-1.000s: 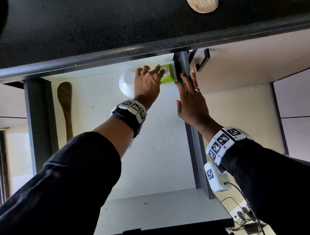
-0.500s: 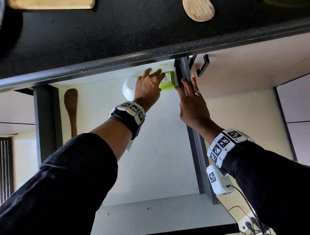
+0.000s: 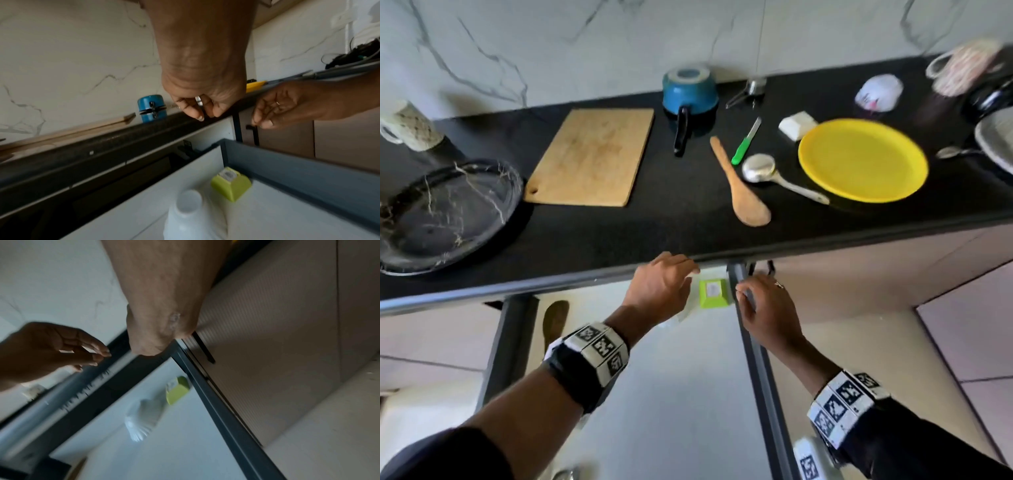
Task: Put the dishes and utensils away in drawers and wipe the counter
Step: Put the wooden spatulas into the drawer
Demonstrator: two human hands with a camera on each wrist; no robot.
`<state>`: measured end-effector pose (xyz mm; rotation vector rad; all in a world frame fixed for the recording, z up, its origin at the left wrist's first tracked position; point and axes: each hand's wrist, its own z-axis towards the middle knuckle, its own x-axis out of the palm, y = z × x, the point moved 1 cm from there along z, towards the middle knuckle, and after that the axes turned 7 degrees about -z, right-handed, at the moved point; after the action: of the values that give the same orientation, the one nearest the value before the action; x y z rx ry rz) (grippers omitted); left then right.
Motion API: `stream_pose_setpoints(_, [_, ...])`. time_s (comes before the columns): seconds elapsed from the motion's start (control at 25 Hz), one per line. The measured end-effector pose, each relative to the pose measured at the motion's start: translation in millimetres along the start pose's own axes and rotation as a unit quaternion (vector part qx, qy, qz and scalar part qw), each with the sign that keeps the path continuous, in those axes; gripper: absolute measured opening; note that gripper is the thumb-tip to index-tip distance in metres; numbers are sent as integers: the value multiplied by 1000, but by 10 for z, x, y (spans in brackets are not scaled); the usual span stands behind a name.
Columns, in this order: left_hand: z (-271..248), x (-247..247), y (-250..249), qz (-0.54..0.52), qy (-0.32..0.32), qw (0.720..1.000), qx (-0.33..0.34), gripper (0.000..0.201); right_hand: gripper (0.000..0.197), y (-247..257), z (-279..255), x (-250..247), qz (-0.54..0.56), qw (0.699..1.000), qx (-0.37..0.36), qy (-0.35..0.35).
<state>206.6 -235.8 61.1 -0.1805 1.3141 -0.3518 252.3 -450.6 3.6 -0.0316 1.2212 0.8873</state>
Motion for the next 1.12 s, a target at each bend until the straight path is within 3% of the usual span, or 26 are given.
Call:
stream_pose_setpoints(0.12, [295,-148,-7,14,50,993,-106,47,6,21,480,-314,18,997,15,-74])
stream_pose_setpoints(0.24, [394,-62,85,12,132,966,-223,65,17,-159,858,-314,14,993,101,-58])
stream_pose_setpoints(0.4, [441,-32,133,-14,175,954,-241,65,50,-231,1213,-249,-8,968,249,32])
stream_pose_setpoints(0.56, [569,-89,105,12,216,939,-267,67,66,-204,1454,-236,-49,945,311,84])
stream_pose_setpoints(0.72, [625,-133,61,24,228,933,-279,68,70,-263,1563,-262,-80,939,307,134])
stream_pose_setpoints(0.88, [696,-218,12,-3,174,935,-308,75,74,-421,1704,-278,-27,933,311,176])
stream_pose_setpoints(1.0, [769,-261,-63,4,145,943,-301,107,71,-489,1706,-321,8,933,304,191])
stream_pose_setpoints(1.12, [944,-254,-85,98,156,956,-230,146,65,-508,1591,-385,34,955,203,212])
